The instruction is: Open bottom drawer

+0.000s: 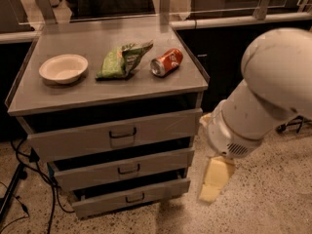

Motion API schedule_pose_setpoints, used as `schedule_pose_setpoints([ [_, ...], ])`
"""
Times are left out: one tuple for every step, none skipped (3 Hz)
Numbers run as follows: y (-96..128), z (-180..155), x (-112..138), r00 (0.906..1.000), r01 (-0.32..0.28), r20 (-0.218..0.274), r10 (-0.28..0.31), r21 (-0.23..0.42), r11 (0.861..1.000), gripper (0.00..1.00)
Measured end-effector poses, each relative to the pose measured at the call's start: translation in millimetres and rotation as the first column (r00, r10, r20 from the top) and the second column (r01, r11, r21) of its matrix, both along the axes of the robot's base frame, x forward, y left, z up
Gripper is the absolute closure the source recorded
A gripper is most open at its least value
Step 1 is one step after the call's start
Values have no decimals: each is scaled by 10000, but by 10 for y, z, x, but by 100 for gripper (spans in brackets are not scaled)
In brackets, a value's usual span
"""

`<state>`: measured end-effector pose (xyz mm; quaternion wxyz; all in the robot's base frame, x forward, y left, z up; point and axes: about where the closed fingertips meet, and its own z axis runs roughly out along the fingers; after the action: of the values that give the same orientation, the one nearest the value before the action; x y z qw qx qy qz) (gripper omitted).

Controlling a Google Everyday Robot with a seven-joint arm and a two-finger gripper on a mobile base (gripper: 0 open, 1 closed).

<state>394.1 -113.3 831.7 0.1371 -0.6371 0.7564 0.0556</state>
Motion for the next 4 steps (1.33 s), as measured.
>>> schedule_pose_setpoints([
  [394,-364,-140,9980,-146,-600,182,601,9981,0],
  [416,-390,-155,9979,-165,-617,203,621,9979,0],
  [550,-668,-368,9918,-94,-1262,214,945,9955,0],
  [742,-1155,-554,9812,79,-1924,153,1193,9928,0],
])
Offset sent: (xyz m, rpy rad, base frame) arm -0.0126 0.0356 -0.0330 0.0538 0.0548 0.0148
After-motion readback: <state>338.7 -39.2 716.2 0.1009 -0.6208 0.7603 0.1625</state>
